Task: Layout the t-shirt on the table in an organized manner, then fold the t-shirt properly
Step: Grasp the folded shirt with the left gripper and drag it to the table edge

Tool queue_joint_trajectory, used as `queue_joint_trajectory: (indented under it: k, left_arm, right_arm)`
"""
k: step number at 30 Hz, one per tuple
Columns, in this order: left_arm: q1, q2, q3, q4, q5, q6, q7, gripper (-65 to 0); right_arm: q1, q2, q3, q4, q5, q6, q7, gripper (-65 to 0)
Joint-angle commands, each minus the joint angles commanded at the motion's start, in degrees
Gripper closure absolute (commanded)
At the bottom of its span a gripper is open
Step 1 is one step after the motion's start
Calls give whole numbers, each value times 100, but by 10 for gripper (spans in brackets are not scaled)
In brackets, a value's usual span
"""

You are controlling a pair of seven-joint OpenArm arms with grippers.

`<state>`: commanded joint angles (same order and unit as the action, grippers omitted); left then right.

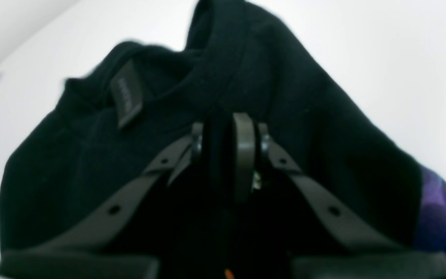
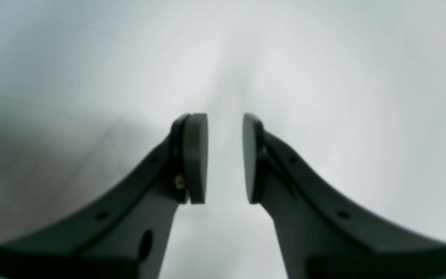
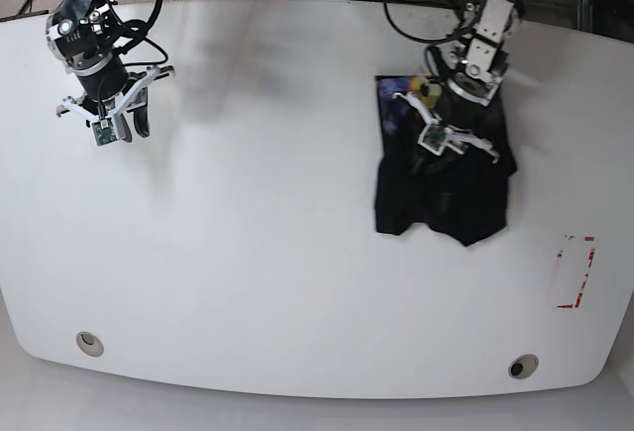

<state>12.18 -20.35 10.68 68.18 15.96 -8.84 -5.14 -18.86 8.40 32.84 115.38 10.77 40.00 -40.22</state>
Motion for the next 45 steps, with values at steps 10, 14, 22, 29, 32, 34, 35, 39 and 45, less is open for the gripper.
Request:
queue_joint_trajectory:
  k: [10, 14, 22, 29, 32, 34, 35, 39, 45]
  left_arm:
    - [97, -941, -1020, -448, -545, -782, -202, -82]
    - [79, -1424, -1020, -695, -1037, -782, -211, -82]
    - [-141, -2154, -993, -1275, -1767, -791, -220, -82]
    - [-475, -2514, -1011, -1521, -2286, -791, -220, -82]
    - [-580, -2602, -1011, -1495, -2611, -791, -220, -82]
    - [-668, -2611, -1020, -1424, -2778, -791, -220, -82]
    - [-721, -2620, -1029, -1336, -2884, -791, -220, -82]
    - [-756, -2716, -1081, -967, -3174, -791, -211, -82]
    - [-615, -2655, -1741, -105, -3578, -791, -176, -82]
  right_arm:
    - [-9, -185, -53, 0, -9, 0, 0, -152]
    - [-9, -229, -62, 18, -9, 0, 0, -152]
    - [-26, -273, -53, 18, -9, 0, 0, -147]
    - [-132, -273, -62, 18, -9, 0, 0, -147]
    - [-149, -273, -62, 26, -9, 0, 0, -147]
    - [-149, -273, -62, 26, -9, 0, 0, -146]
    - [-149, -273, -62, 26, -9, 0, 0, -146]
    - [-149, -273, -62, 35, -9, 0, 0, -146]
    - [-132, -273, -70, 114, -44, 0, 35, -146]
